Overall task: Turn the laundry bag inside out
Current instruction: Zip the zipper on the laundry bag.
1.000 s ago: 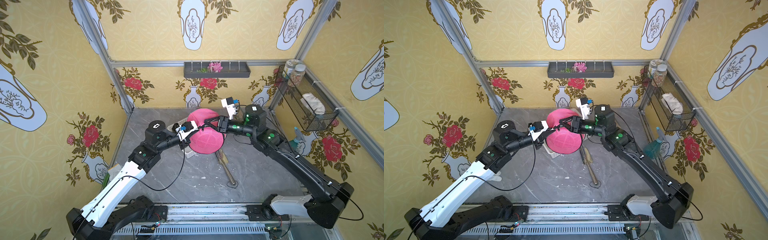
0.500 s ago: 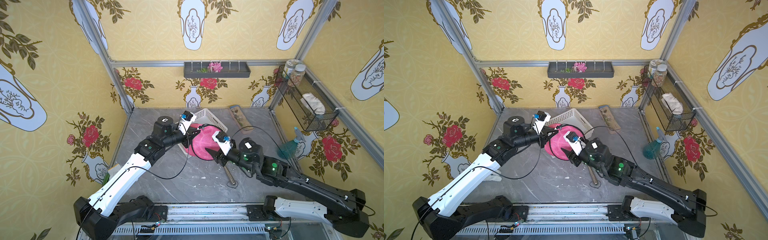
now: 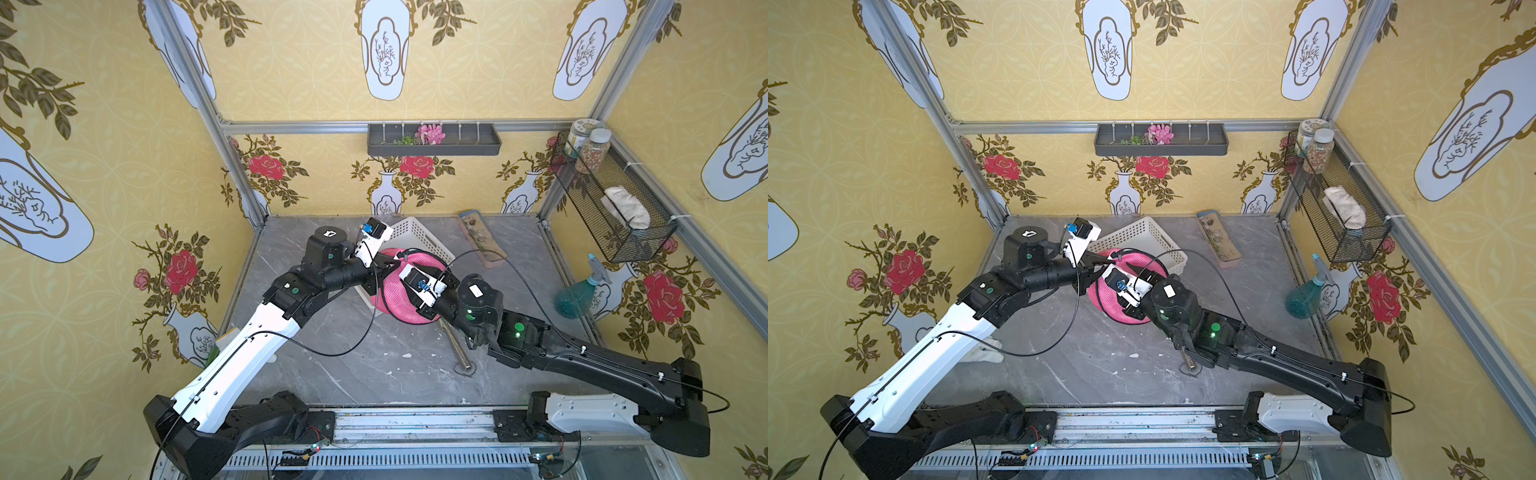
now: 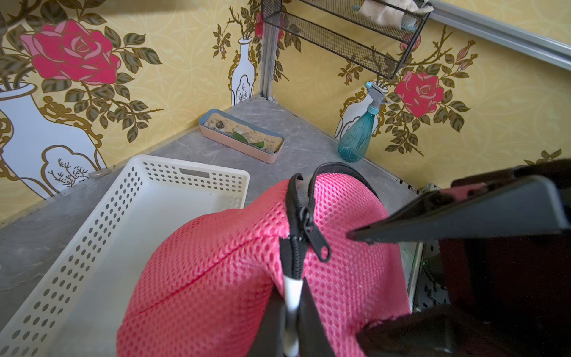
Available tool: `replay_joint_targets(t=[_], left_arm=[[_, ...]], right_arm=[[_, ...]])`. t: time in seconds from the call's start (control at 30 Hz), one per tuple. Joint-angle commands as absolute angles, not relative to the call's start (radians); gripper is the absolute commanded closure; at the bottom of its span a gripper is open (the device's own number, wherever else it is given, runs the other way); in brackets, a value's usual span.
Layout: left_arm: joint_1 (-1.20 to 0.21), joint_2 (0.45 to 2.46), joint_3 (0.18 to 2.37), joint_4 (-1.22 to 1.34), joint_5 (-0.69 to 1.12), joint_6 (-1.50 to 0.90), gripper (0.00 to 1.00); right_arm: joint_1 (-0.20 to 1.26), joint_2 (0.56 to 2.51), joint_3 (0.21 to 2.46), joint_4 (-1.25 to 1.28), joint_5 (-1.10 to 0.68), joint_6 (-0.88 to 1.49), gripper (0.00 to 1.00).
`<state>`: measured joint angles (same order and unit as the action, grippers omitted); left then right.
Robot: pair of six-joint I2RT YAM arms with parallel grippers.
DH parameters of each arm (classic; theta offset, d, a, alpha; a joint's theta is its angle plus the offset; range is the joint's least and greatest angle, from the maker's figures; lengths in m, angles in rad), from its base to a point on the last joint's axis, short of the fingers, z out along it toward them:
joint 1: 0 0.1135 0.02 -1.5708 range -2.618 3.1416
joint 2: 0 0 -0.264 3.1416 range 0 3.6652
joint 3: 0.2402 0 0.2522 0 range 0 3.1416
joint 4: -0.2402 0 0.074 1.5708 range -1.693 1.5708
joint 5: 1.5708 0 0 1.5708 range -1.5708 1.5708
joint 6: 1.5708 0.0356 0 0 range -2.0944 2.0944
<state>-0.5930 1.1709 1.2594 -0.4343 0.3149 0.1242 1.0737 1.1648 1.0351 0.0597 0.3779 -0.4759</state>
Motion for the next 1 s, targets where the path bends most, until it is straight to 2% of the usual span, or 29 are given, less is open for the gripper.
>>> replay_joint_targets(t=[0.0, 0.33, 0.87, 0.97], left_arm=[[-0.598, 1.183, 1.289, -0.519, 0.332, 0.166, 1.0], [-0.607, 1.193, 1.339, -0.606, 0.296, 0.211, 1.0], [-0.608, 1.194, 1.365, -0.652, 0.27, 0.239, 1.0], [-0.609, 1.193, 1.368, -0.662, 0.271, 0.245, 1.0]], right_arm=[[1.059, 1.185, 1.06, 0.114, 0.351, -0.494, 0.54], [1.031, 1.218, 1.086, 0.129, 0.341, -0.496, 0.6], [1.023, 1.218, 1.072, 0.138, 0.356, -0.494, 0.77], [1.023, 1.213, 1.074, 0.127, 0.363, -0.494, 0.85]])
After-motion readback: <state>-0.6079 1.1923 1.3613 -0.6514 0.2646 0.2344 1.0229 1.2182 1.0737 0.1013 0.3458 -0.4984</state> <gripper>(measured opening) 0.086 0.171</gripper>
